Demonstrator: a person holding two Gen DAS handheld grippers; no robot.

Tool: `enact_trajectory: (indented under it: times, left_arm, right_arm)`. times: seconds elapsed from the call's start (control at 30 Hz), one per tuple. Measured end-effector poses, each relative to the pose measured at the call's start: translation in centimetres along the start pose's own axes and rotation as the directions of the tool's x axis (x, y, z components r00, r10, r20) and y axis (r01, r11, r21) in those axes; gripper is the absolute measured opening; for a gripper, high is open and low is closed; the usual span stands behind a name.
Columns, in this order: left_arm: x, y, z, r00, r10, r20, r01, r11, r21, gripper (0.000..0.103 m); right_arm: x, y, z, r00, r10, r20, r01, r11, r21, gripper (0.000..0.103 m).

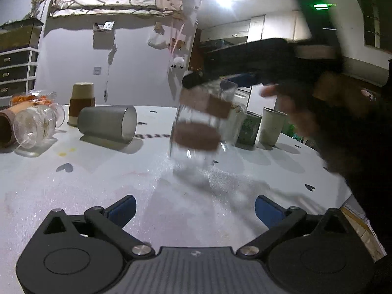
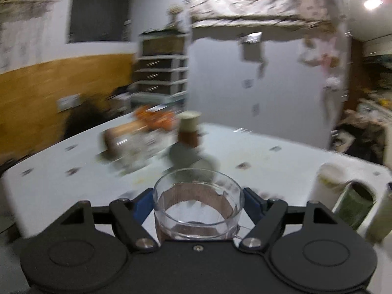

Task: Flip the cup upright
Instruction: 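Rotate the glass mug upright with the right gripper and set it beside the white cup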

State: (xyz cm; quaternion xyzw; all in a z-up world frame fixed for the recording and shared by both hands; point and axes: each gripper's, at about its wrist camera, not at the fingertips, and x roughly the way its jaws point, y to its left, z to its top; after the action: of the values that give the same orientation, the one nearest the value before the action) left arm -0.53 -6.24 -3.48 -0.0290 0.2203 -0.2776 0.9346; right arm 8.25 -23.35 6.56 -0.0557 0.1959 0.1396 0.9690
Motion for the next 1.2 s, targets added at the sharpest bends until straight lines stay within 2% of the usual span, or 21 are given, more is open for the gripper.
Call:
enact_trajectory:
  times: [0.1,0.27,0.47,0.6,0.73,0.77,0.8,1.03,1.2]
  left_arm:
    - [-0.1,0.1,-0.1,1.0,0.001,-0.001,-0.001,1.0,0.003,0.102]
    - [-0.2,0.4,-0.3,1.0,0.007,0.0,-0.007,1.0,0.0,0.102]
    - [-0.4,0.8,-0.5,1.0,0.011,0.001,-0.011,1.0,-0.001,0.102]
    - [-0.4,0.8,-0.6,1.0,0.011,0.0,-0.011,1.0,-0.006,0.102]
    - [-0.5,0.7,-0.6,1.0,0.016,0.003,-0.016,1.0,-0.003,0.102]
    - [-0.6,0.7,-0.5,1.0,0.019,0.005,-0.019,1.0,-0.004,0.102]
    - [-0.6,0.8,-0.5,1.0,0.022,0.007,-0.022,1.0,-0.006,0.102]
    - [-0.7,0.9,0.1,0.998,0.055,0.031,-0.055,0.998,-0.018,0.102]
    - [-0.5,0.9,0.8,0.995,0.093,0.044,-0.092,0.996,-0.018,0.102]
  right_arm:
    - [3.4,-2.1,1.2,0.994,-0.105,0.006,0.105,0.994,0.043,0.078]
    - [8.0,-4.7,2.1,0.976,-0.215,-0.027,0.216,0.968,0.131,0.078]
    - [11.6,-5.9,2.3,0.935,-0.35,-0.059,0.354,0.921,0.16,0.078]
    - [12.5,-6.0,2.5,0.911,-0.405,-0.074,0.412,0.896,0.163,0.078]
    - [12.6,-5.5,2.5,0.905,-0.421,-0.068,0.426,0.893,0.145,0.079]
    - [12.3,-5.4,2.5,0.904,-0.423,-0.061,0.428,0.893,0.138,0.087]
    - [11.8,-5.2,2.6,0.904,-0.424,-0.051,0.427,0.894,0.137,0.09]
    - [4.6,-5.3,2.0,0.946,-0.32,0.043,0.308,0.934,0.183,0.092]
    - [-0.5,-4.4,-1.3,0.951,-0.298,0.086,0.282,0.946,0.162,0.093]
